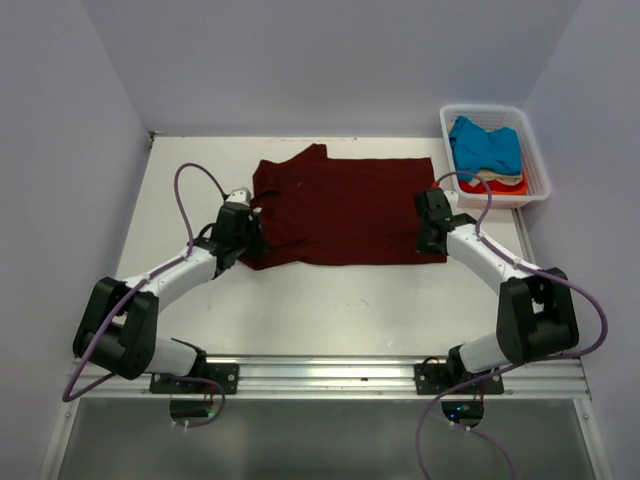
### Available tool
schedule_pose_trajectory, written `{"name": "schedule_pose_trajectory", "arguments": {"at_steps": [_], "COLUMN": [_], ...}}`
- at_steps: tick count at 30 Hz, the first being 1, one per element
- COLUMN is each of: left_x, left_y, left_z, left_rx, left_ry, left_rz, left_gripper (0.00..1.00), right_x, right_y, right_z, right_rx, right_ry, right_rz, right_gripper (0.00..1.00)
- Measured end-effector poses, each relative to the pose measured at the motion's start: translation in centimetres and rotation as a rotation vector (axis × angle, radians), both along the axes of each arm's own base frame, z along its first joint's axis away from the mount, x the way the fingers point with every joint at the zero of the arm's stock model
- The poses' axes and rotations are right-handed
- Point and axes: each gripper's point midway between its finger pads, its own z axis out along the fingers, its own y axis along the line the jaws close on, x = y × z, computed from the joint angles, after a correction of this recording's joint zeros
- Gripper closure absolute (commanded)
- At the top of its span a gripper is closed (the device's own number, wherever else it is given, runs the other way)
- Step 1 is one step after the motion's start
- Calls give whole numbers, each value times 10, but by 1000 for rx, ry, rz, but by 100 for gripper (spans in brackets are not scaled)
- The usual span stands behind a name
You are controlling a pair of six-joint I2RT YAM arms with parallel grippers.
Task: Fold and stack the t-shirts
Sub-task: Fold the flattened tshirt in 1/3 of the way
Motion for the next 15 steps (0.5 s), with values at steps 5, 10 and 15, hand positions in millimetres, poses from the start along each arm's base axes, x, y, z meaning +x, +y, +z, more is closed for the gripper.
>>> {"name": "schedule_pose_trajectory", "arguments": {"at_steps": [5,10,15], "left_x": [-2,3,6], "left_y": [-11,-31,-44], "left_z": [4,39,77], "left_rx": [-22,-65,-108], "left_ry": [-3,-81,-174], "left_rz": [-24,-68,-97], "left_gripper": [74,85,87], "right_x": [-16,-19,-17], "right_y": [6,9,10], "right_z": [-33,-50,-54], "right_rx": [25,35,35], "right_ry": [98,139,142], "right_rz": [24,32,32], "right_gripper": [100,100,100]}}
